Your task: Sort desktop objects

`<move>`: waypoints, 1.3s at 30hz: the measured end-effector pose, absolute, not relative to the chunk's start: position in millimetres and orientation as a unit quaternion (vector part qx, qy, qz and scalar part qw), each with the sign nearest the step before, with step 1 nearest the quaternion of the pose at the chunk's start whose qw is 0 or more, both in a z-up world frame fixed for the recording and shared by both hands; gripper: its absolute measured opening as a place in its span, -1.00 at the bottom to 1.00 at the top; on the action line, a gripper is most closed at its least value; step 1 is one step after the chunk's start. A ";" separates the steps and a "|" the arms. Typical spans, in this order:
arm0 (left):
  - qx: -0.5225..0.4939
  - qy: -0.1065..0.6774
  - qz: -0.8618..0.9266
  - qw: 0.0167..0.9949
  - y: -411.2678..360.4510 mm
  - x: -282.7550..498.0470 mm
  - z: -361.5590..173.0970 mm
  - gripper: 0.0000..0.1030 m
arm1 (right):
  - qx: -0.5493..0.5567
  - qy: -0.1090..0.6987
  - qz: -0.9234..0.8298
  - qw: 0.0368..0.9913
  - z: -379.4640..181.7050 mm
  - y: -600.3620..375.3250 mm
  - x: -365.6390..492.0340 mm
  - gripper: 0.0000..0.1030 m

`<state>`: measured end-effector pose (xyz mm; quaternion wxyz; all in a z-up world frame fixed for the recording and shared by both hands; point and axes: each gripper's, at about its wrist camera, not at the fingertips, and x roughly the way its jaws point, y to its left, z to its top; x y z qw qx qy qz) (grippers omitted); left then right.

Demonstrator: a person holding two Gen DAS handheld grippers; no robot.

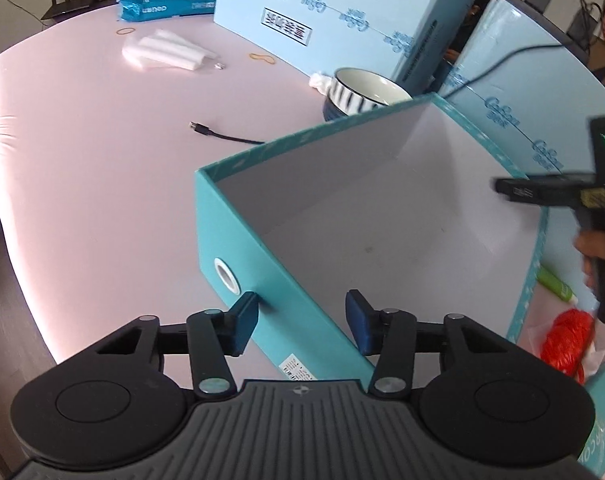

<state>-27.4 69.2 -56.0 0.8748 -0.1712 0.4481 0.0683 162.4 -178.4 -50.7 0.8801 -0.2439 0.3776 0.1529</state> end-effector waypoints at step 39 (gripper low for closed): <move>0.023 0.524 0.017 0.851 106.3 114.7 -80.0 -0.33 | 0.095 0.459 0.056 0.882 -52.9 -199.1 -34.9 -0.29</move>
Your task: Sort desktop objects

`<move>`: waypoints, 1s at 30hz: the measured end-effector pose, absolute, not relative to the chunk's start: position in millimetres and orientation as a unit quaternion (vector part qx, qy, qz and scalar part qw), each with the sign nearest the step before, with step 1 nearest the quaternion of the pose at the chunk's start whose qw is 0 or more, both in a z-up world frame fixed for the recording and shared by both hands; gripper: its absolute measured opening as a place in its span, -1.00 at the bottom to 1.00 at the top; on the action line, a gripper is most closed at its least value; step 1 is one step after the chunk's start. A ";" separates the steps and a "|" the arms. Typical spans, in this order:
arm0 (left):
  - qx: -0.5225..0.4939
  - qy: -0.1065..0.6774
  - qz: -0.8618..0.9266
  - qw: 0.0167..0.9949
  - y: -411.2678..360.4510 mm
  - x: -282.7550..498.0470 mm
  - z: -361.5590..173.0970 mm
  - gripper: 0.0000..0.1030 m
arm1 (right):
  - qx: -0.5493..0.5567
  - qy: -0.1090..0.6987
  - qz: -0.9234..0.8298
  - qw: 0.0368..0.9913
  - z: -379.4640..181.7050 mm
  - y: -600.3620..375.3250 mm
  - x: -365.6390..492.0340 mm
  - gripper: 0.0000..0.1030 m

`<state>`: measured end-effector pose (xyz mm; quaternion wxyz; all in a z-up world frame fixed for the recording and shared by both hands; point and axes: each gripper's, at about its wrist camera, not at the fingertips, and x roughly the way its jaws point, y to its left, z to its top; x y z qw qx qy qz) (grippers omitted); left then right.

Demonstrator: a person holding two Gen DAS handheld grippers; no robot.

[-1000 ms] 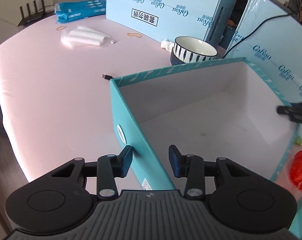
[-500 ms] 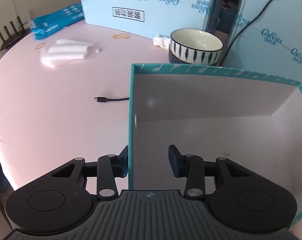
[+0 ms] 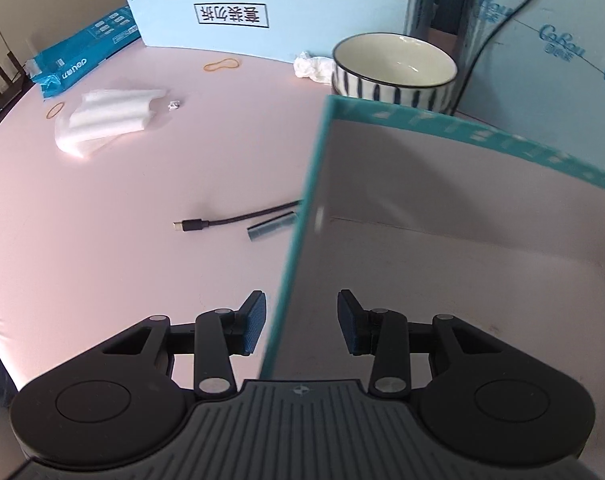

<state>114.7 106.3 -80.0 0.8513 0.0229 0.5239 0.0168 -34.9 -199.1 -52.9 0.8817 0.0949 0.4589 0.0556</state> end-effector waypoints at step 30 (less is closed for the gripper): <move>-0.126 0.375 -0.024 0.918 137.6 82.2 -28.5 -0.03 | 0.166 0.271 -0.030 0.948 -23.9 -230.0 -104.4 0.53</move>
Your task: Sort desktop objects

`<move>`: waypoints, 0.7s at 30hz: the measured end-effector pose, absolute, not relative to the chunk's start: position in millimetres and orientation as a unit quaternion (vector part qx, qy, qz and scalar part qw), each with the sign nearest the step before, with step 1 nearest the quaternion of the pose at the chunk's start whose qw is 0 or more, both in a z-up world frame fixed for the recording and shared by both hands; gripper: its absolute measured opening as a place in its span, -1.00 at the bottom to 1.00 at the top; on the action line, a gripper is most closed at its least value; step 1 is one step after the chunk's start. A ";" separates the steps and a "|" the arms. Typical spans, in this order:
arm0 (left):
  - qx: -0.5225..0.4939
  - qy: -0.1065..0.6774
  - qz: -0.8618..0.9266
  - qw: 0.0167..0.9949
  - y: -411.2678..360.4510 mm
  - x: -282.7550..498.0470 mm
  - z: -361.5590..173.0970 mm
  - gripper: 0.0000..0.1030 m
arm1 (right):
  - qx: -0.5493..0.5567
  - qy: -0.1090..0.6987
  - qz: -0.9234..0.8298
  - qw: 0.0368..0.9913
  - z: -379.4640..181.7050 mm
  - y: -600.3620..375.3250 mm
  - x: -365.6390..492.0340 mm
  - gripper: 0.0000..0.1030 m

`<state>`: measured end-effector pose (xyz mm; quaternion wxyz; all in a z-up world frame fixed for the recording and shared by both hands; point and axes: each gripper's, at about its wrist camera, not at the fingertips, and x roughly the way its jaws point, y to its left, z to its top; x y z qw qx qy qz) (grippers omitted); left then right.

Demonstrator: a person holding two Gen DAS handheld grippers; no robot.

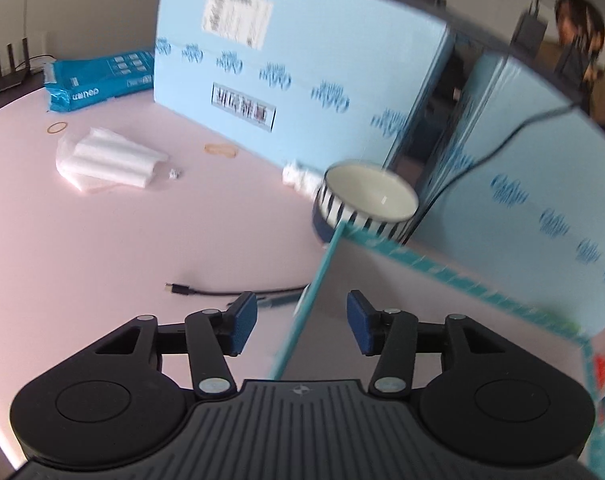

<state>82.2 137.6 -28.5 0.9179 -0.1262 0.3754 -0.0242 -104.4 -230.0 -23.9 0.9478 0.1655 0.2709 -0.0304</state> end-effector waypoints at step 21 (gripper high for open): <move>-0.165 0.267 -0.153 0.937 41.9 28.4 50.0 0.70 | 0.168 0.230 -0.056 0.957 -46.6 -262.7 -97.1 1.00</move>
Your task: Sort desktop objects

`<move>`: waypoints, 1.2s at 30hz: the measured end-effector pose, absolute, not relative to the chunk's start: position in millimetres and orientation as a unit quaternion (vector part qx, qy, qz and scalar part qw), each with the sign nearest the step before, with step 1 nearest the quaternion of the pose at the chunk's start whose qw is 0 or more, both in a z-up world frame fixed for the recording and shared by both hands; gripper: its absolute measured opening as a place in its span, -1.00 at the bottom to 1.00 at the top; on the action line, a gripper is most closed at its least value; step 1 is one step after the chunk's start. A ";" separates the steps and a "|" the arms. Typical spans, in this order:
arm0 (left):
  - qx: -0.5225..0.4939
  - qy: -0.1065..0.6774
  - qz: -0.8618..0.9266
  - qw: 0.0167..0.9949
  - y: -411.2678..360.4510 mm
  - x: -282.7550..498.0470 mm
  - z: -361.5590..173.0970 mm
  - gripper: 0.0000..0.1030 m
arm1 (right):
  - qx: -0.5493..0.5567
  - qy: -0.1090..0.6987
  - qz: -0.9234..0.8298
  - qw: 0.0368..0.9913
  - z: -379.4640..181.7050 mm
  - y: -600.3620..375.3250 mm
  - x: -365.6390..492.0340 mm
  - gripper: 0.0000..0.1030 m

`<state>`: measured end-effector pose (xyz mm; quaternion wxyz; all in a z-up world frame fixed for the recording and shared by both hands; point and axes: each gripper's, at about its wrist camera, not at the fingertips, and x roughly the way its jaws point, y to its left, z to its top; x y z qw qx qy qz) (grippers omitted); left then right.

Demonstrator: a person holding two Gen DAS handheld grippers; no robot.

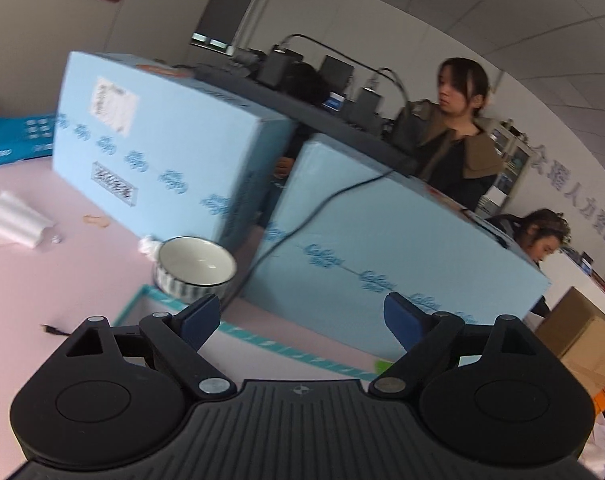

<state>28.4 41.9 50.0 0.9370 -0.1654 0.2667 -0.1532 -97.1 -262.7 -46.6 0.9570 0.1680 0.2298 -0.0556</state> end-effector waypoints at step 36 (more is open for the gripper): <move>0.040 0.362 -0.082 0.928 -23.5 29.8 22.3 0.85 | 0.159 0.250 -0.179 0.938 -40.3 -260.2 -99.0 1.00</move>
